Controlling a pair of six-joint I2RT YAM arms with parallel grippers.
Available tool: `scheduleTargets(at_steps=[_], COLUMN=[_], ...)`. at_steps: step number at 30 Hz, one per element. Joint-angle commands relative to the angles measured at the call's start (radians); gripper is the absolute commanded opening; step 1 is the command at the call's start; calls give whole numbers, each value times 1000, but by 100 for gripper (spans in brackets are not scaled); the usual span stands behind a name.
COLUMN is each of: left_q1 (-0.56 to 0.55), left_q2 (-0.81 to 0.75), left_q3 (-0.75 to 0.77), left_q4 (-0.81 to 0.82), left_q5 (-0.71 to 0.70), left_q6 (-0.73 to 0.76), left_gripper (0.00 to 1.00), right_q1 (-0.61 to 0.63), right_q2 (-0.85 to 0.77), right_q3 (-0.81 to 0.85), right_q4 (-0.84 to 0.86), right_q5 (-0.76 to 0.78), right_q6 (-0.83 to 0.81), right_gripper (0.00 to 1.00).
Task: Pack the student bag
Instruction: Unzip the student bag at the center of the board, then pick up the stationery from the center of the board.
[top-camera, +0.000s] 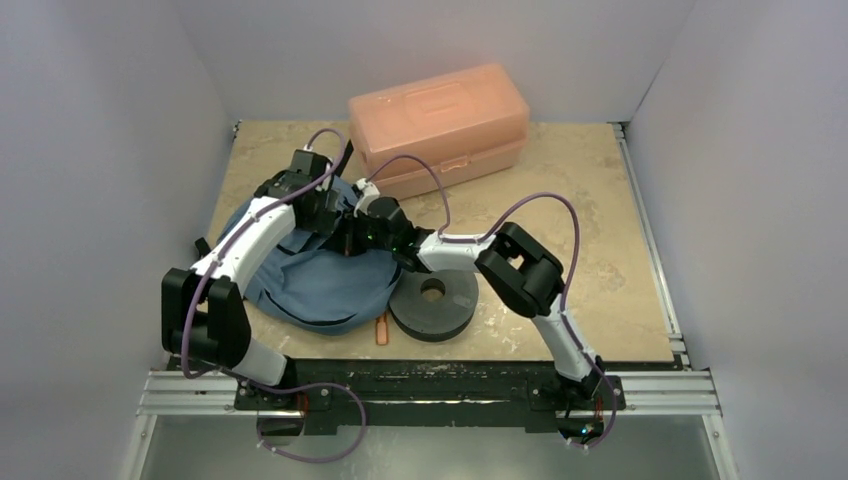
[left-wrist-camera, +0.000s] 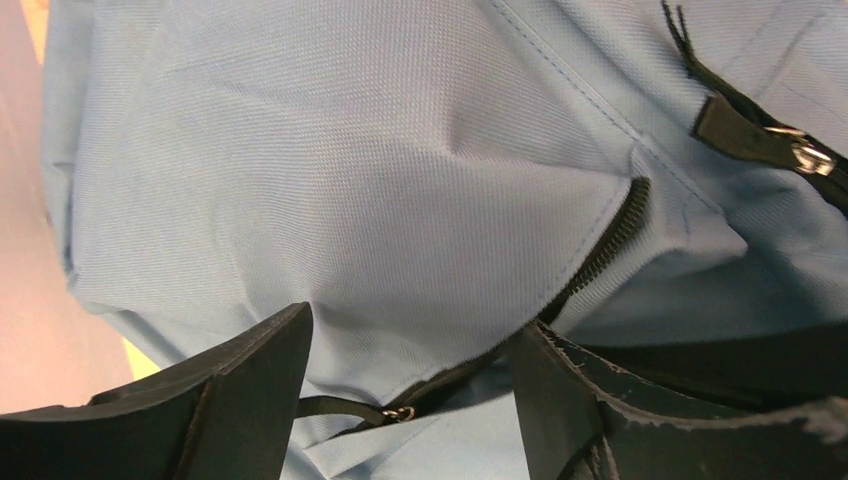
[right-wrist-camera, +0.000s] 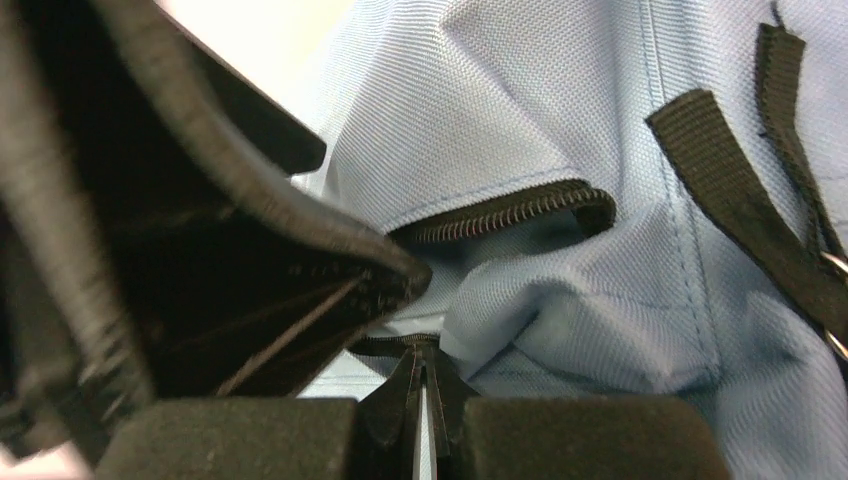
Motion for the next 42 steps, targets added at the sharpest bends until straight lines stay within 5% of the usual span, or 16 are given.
scheduleTargets(at_steps=[1,6,14,19,25,42], left_q1=[-3,-2,0,1,1,3], left_q2=[24,3,6,-1,-3,-53], left_q3=[65,139,121,133,131,93], left_q4=[-2,-65,-52,-57,-61,-53], left_q5=[-102,-86,-17,14,24,27], left_q6=[34,38,66,59,53,49], left_gripper=[66,38,6,5,6,6], right_q1=[-2,62,260,389,443,445], right_q2=[-116,-329,-596,-610,-569,-321], right_q3=[-62,-194,-415,-408,-411,-333], right_q4=[-87,-281,-588,-741,-855,-733], right_q5=[12,176,416,463,549,732], right_q6=[-19,-167,-157,12,190,168], right_gripper=[6,10,39,54,59,63])
